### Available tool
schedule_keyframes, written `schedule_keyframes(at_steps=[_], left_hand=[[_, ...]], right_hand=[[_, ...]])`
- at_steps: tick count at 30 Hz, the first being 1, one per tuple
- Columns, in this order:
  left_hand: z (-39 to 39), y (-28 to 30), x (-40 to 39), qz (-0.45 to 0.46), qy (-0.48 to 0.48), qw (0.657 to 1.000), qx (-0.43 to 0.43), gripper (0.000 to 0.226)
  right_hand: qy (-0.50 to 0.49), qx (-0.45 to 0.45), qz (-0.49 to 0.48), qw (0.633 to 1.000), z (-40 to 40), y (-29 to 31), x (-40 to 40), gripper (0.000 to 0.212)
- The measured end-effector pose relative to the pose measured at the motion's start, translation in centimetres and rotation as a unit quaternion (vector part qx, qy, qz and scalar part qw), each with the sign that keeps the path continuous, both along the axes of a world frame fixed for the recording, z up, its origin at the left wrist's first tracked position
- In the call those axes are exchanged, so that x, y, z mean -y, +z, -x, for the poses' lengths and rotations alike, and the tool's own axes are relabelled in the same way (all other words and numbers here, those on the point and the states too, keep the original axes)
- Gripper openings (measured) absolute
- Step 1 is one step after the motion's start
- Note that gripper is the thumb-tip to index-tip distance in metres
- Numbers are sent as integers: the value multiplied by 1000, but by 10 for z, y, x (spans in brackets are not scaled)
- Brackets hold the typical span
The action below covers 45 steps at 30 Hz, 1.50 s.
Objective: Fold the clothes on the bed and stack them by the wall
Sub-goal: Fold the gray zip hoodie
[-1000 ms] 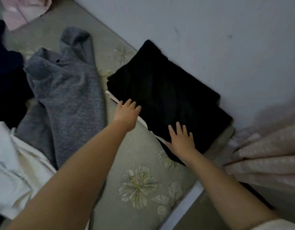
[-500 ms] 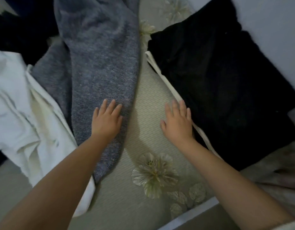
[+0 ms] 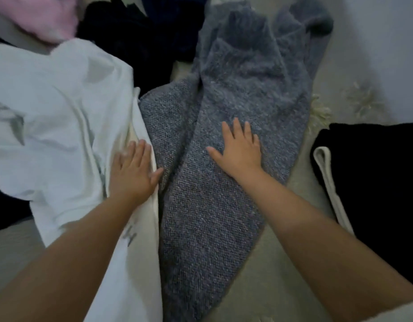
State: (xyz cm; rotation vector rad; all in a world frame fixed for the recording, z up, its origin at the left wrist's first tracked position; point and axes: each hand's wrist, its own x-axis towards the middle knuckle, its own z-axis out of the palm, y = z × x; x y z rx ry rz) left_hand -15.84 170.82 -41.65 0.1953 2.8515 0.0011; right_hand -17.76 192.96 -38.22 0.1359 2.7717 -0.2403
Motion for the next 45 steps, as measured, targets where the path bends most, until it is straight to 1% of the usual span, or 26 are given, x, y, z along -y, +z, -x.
schedule_keyframes(at_steps=[3, 6, 7, 10, 13, 15, 17, 19, 22, 24, 26, 28, 29, 31, 32, 34, 35, 37, 38, 39, 40, 41, 42, 43, 44, 45], left_hand=[[-3, -15, 2, -14, -8, 999, -35, 73], [1, -22, 4, -45, -22, 996, -75, 66], [2, -22, 4, -45, -24, 996, -78, 64], [7, -20, 3, -54, -20, 996, -75, 64], [8, -17, 3, -52, -18, 996, -73, 64], [9, -16, 3, -49, -18, 996, -69, 64], [9, -15, 3, -49, -16, 996, -67, 65], [8, -16, 5, -41, -13, 997, -67, 68], [7, -20, 7, -44, -16, 996, -82, 74], [0, -20, 8, -49, -34, 996, -70, 79], [-10, -14, 9, -62, -35, 996, -50, 75], [-25, 1, 8, -101, -25, 994, -44, 66], [-33, 11, 6, -126, -35, 990, -59, 65], [-49, 37, -2, -163, -92, 979, -74, 68], [-57, 50, -6, -178, -128, 973, -77, 69], [-73, 74, -18, -204, -174, 959, -90, 65], [-80, 85, -25, -213, -185, 955, -90, 61], [-93, 96, -43, -219, -207, 950, -87, 57], [-99, 98, -53, -214, -213, 950, -82, 59], [-104, 97, -61, -199, -209, 955, -63, 63], [-111, 94, -69, -164, -189, 968, -31, 68], [-117, 89, -75, -116, -164, 980, 8, 71], [-124, 83, -79, -72, -144, 986, 50, 68], [-133, 78, -83, -37, -144, 985, 86, 57], [-145, 74, -87, -5, -174, 978, 112, 43], [-159, 72, -88, 17, -225, 966, 127, 35]], right_hand=[[-3, 14, -9, 1000, 39, -18, 15, 81], [-32, 30, -45, 998, 64, -40, 37, 85], [-42, 24, -56, 997, 67, -46, 43, 81], [-52, 6, -74, 996, 72, -53, 47, 59], [-8, -2, -87, 996, 68, -44, 35, 60], [-10, -34, -37, 999, 57, -29, 20, 58], [-41, -88, 43, 994, 34, -9, 4, 49], [-66, -115, 81, 988, 1, 6, -7, 45], [-68, -103, 72, 990, -59, 8, -15, 48], [-73, -72, 87, 991, -102, 6, -9, 49], [-91, -55, 127, 986, -134, 9, -2, 49], [-96, -49, 151, 983, -158, 22, 0, 48], [-83, -72, 152, 982, -167, 30, -2, 47], [-67, -119, 133, 982, -190, 50, -10, 44], [-85, -102, 152, 979, -202, 63, -14, 44], [-118, -74, 195, 971, -233, 84, -20, 46], [-105, -72, 200, 972, -250, 92, -23, 45], [-46, -76, 188, 978, -285, 107, -25, 40], [-44, -105, 176, 978, -306, 108, -26, 38], [-49, -110, 186, 975, -328, 108, -26, 38], [-69, -67, 218, 971, -350, 109, -29, 37], [-108, -13, 264, 958, -367, 110, -33, 36], [-144, 46, 285, 947, -385, 107, -39, 34], [-154, 114, 268, 944, -407, 100, -43, 26], [-141, 171, 216, 951, -426, 93, -47, 18], [-108, 233, 138, 957, -442, 87, -49, 20]])
